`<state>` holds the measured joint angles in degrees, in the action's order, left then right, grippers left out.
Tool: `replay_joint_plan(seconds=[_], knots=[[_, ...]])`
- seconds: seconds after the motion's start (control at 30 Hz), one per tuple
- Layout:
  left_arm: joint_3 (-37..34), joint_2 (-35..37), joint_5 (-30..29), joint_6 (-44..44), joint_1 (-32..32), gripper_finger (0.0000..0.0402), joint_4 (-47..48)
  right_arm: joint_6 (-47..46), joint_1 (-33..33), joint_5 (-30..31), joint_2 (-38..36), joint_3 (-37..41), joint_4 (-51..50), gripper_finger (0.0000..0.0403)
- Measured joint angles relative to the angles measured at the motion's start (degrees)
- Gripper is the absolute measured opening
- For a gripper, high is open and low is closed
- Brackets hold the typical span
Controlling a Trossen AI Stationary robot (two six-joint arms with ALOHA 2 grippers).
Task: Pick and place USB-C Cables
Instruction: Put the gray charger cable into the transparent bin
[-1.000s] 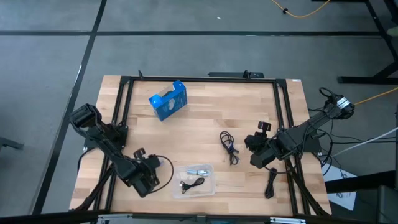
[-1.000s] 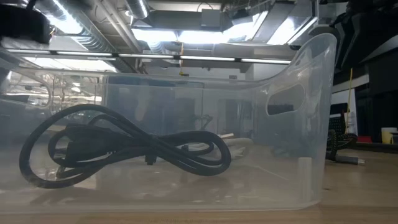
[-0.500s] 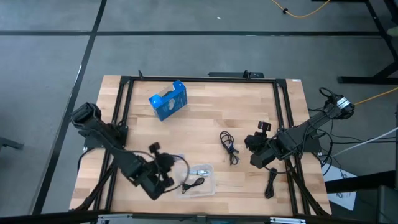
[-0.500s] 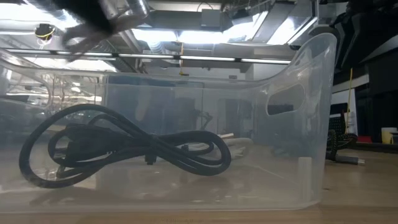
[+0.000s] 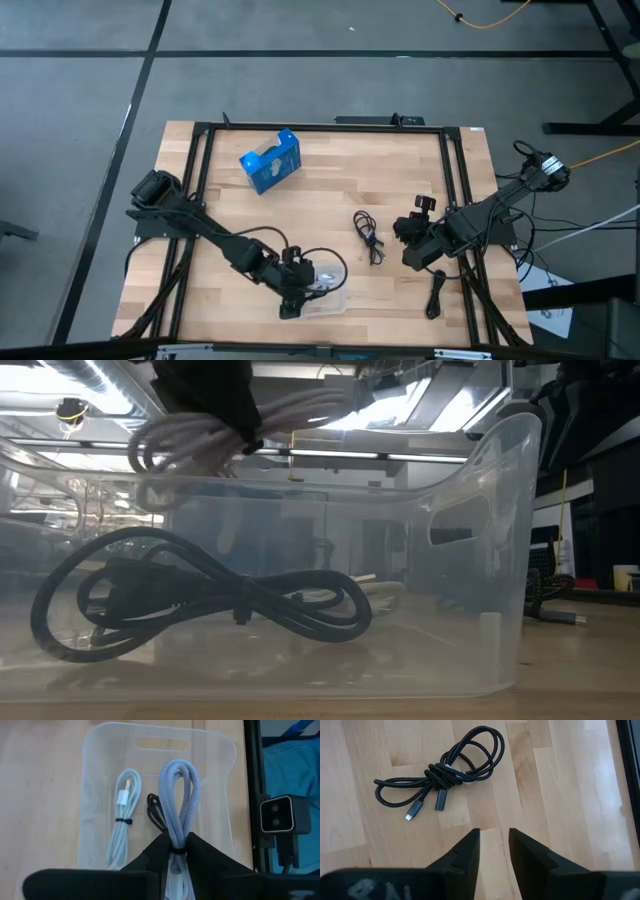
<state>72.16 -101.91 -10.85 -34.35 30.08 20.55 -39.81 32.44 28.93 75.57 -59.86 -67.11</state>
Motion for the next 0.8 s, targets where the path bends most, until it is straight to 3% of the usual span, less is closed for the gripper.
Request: replay_joint_plan(seconds=[0.6,0.8], knots=[[0.02,-0.70,2.18,-4.11,-1.48,0.0075,-0.48,-0.16,0.00,-0.02,0.00,0.00,0.00,0.0108],[0.02,-0.70,1.36,1.80,-1.48,0.0077,-0.48,-0.17,0.01,-0.02,0.00,0.00,0.00,0.0108]])
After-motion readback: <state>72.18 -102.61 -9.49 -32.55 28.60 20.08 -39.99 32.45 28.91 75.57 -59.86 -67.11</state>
